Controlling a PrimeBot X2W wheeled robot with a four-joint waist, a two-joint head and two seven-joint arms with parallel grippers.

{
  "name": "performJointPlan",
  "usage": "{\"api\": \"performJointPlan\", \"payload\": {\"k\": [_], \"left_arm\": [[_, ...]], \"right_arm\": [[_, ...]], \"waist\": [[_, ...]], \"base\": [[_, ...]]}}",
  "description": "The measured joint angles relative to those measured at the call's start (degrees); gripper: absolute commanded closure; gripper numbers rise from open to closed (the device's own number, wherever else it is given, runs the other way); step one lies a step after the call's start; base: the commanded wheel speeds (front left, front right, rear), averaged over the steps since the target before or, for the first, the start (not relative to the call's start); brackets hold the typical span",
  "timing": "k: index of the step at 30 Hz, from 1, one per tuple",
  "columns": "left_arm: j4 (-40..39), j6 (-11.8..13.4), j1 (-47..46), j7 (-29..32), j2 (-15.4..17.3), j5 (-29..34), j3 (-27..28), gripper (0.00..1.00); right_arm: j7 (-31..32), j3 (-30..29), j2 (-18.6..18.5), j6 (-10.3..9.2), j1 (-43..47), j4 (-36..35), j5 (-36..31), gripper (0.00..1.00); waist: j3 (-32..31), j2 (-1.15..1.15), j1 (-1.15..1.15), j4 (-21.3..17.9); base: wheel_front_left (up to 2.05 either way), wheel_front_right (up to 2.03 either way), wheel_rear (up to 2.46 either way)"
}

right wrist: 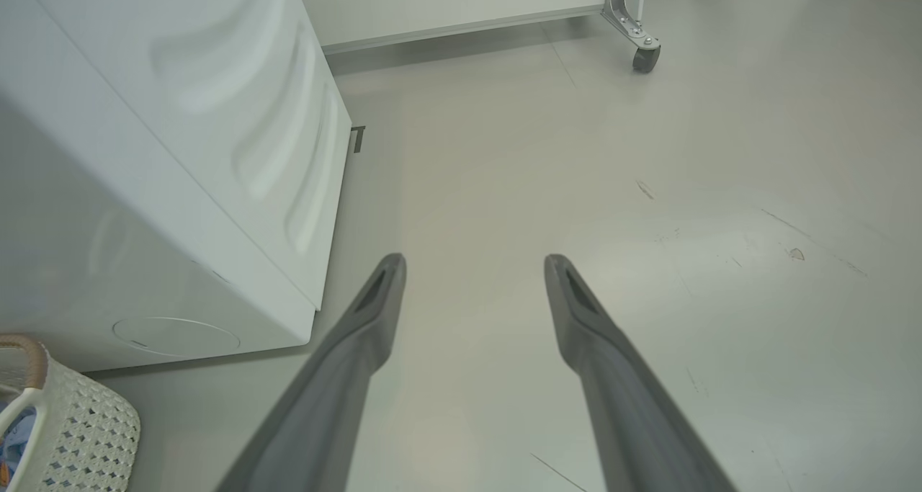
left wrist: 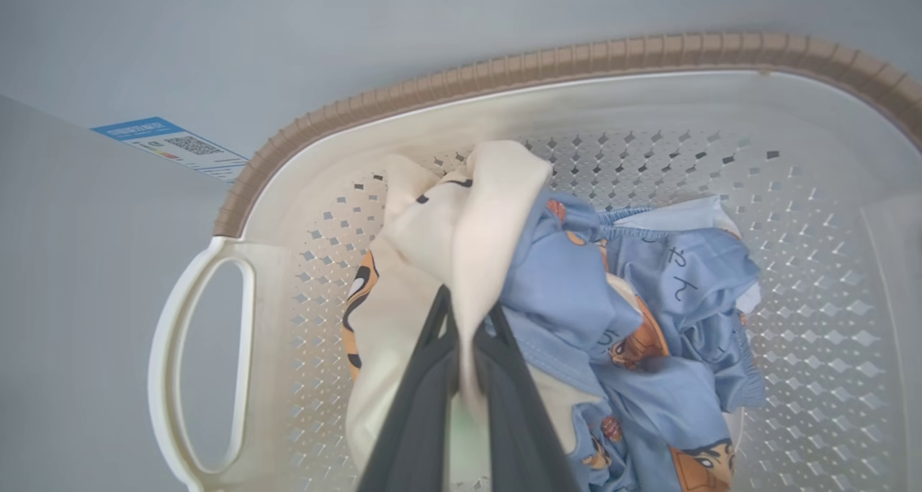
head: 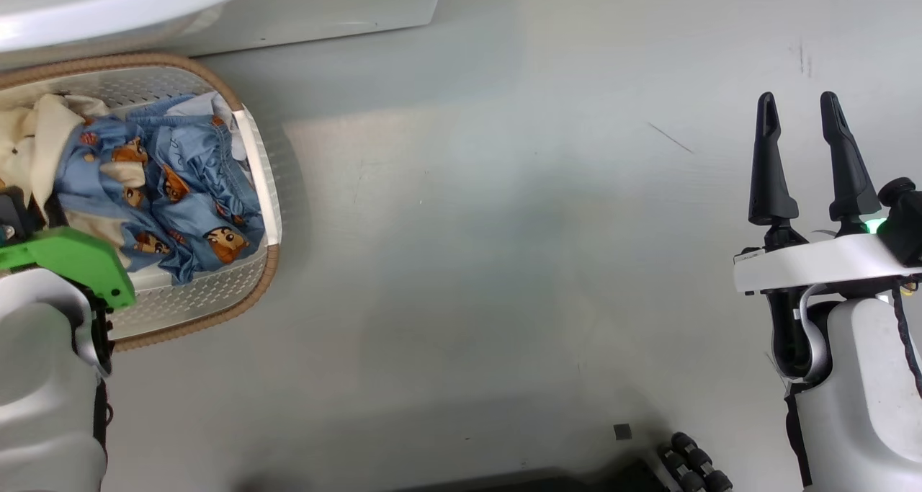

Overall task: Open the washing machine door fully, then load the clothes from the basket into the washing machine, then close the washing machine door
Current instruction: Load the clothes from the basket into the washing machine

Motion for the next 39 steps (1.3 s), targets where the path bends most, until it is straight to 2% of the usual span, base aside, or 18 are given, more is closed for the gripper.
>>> {"api": "performJointPlan", "payload": {"k": [8,16,21,26,31,39], "left_arm": [[0.52,-1.04,3.43,-1.09,-0.8,0.46,-0.71,1.0],[-1.25,-1.8,5.96,-1.59,-4.43,0.36,-1.26,1.0],[-3.67,-2.03,7.71,-1.59,-5.06,0.08,-0.76,1.0],[-9.13,-2.04,9.74,-1.59,-5.13,-0.71,0.38,1.0],[-14.17,-3.76,12.4,-1.6,-5.55,-0.74,0.49,1.0],[-21.3,-5.08,16.74,-1.59,-6.95,-0.59,0.09,1.0]], "right_arm": [[0.0,0.35,-0.4,0.0,0.43,1.53,0.05,0.0],[0.0,0.3,-2.09,0.0,2.94,2.75,-0.4,0.0],[0.0,0.67,-2.08,0.0,4.02,3.46,-0.4,0.0],[0.0,0.99,-2.12,0.0,5.31,4.08,-0.58,0.0],[0.0,1.04,-2.23,0.0,6.37,4.58,-0.74,0.0],[0.0,1.23,-2.48,0.0,8.72,5.68,-0.73,0.0]], "waist": [[-5.48,0.0,0.0,0.58],[-11.15,0.0,0.0,1.39],[-13.96,0.0,0.0,1.97],[-17.45,0.0,0.0,2.7],[-20.95,0.0,0.0,3.37],[-26.77,0.0,0.0,4.44]], "base": [[0.0,0.0,0.0],[0.0,0.0,0.0],[0.0,0.0,0.0],[0.0,0.0,0.0],[0.0,0.0,0.0],[0.0,0.0,0.0]]}}
